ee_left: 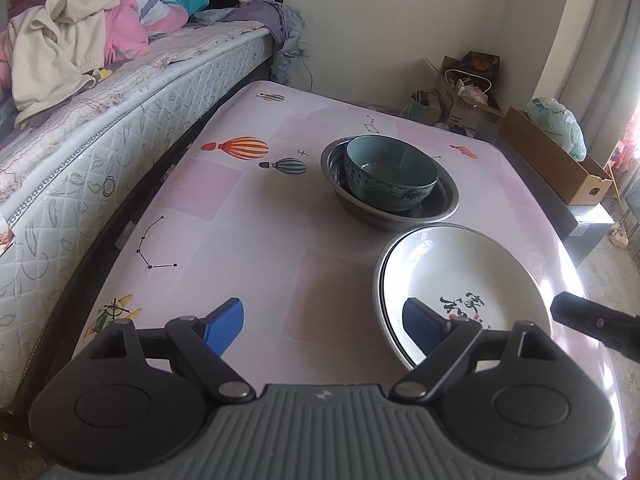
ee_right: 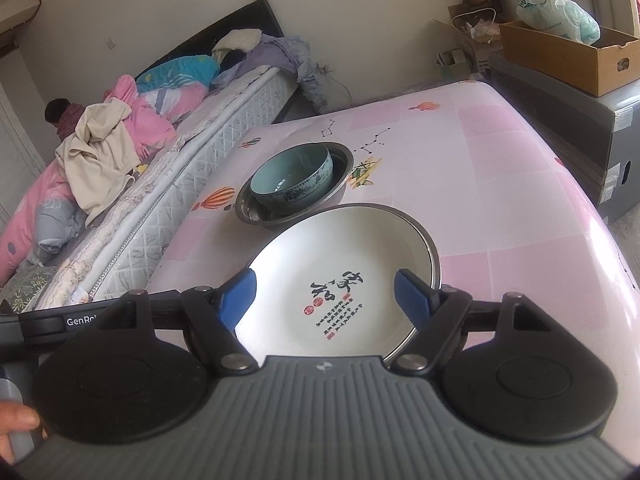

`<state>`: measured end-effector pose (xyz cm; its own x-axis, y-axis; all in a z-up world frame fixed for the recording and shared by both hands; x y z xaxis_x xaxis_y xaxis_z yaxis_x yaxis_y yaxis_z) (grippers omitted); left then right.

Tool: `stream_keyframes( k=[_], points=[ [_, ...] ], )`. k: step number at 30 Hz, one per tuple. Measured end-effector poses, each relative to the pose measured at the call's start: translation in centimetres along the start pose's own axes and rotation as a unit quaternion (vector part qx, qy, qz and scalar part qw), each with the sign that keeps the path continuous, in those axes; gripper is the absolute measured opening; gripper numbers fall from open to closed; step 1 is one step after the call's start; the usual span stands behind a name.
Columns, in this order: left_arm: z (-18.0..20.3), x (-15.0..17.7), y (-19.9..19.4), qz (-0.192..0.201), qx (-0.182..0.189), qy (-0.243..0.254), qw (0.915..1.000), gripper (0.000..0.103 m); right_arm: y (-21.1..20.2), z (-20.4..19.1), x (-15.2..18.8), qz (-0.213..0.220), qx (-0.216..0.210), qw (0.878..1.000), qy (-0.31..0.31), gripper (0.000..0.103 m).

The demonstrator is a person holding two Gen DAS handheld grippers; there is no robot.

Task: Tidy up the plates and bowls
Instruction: 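Move both tools to the stainless bowl holding the teal bowl, then close both tools on opposite rims of the stainless bowl with teal bowl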

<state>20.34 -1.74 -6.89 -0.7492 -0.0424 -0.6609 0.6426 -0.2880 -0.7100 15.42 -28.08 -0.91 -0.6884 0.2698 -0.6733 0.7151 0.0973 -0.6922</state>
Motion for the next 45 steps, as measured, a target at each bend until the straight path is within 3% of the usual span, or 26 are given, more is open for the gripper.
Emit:
stream_keyframes(
  k=[7, 14, 18, 20, 25, 32, 40, 45],
  points=[
    [-1.0, -1.1, 2.0, 0.003, -0.007, 0.003, 1.0000, 0.088, 2.1, -0.1, -1.7, -0.005, -0.005, 1.000, -0.003, 0.076],
    [-3.1, -5.0, 4.1, 0.034, 0.011, -0.013, 0.9993, 0.087, 5.9, 0.8, -6.9, -0.012, -0.025, 1.000, 0.008, 0.076],
    [-3.4, -7.8, 5.9, 0.046, 0.018, -0.002, 0.9988, 0.075, 9.9, 1.4, -10.2, -0.032, -0.022, 0.999, 0.009, 0.075],
    [-3.3, -9.0, 7.3, 0.045, 0.044, -0.008, 0.9980, 0.070, 12.2, 1.6, -11.3, -0.044, -0.023, 0.999, 0.007, 0.073],
    [-3.4, -10.4, 10.7, 0.018, 0.087, -0.051, 0.9948, 0.050, 17.3, 1.9, -13.0, -0.080, -0.029, 0.996, 0.022, 0.057],
    [-3.7, -10.4, 13.7, -0.017, 0.096, -0.078, 0.9922, 0.030, 22.5, 2.1, -13.5, -0.123, -0.048, 0.990, 0.045, 0.043],
    [-4.0, -10.3, 15.9, -0.041, 0.101, -0.096, 0.9894, 0.017, 25.8, 2.0, -12.8, -0.161, -0.075, 0.982, 0.067, 0.020],
    [-4.2, -10.4, 16.9, -0.047, 0.097, -0.103, 0.9889, 0.015, 27.0, 1.4, -12.7, -0.164, -0.086, 0.981, 0.066, 0.013]
  ],
)
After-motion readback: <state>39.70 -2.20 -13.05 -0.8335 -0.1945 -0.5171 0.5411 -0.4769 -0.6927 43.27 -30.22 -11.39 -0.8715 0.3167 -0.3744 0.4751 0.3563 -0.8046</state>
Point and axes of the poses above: each gripper's, at about its wrist camera, not at the fingertips, and y roughly the way its jaws point, z to its right, x to its underside, the point moved 6 cm from there along y, roughly the way its jaws point, and after that the axes turned 9 degrees about x, right-handed, at the moved point
